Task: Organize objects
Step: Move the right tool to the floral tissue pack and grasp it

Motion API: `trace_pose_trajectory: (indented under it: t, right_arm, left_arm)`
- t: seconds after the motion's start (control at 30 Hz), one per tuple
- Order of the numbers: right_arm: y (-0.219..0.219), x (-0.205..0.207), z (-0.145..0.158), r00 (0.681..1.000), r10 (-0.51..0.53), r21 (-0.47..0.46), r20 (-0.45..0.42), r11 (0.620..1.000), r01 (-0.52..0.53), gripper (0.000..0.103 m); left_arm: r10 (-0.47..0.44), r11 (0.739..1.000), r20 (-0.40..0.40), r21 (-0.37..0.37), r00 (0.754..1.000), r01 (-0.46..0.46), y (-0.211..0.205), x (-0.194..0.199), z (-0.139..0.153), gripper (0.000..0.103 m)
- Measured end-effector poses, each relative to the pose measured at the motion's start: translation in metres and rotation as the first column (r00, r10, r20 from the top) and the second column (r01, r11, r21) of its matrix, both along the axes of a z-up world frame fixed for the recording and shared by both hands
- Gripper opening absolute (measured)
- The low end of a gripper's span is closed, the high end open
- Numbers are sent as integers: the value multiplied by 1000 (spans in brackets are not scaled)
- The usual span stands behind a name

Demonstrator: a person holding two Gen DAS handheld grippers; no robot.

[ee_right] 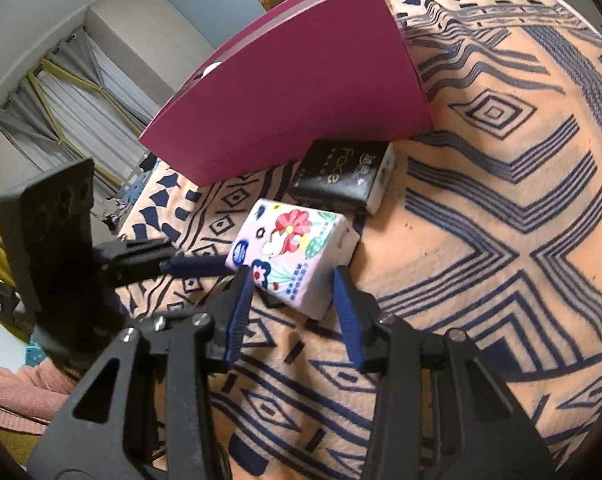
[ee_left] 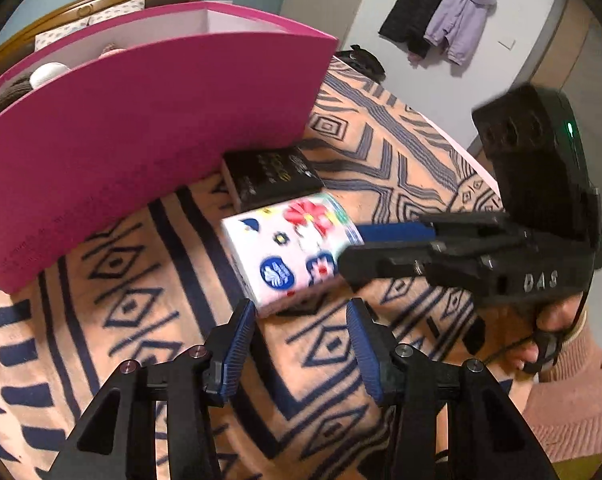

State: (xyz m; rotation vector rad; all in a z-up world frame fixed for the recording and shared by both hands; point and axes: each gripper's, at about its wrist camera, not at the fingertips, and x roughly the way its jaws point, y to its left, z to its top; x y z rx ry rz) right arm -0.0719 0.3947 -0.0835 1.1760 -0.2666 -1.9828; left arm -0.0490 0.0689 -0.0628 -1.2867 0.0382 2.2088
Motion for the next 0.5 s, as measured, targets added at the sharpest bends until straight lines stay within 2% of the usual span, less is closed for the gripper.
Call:
trace_pose_trajectory:
  t: [0.17, 0.37, 0.5]
  right_arm:
    - [2, -3, 4, 1000, -12, 12, -26, 1000, 13, 44]
    - [3, -8, -1, 1000, -26, -2, -8, 1000, 26, 44]
    - [3, -5, -5, 1000, -22, 2, -7, 1000, 22, 44]
  left_arm:
    - [50, 998, -7, 26, 999, -50, -9, -4, 4, 48]
    - [94, 993, 37, 71, 995, -96, -18, -15, 1, 47]
    - [86, 993, 45, 81, 995, -89, -14, -15, 0, 38]
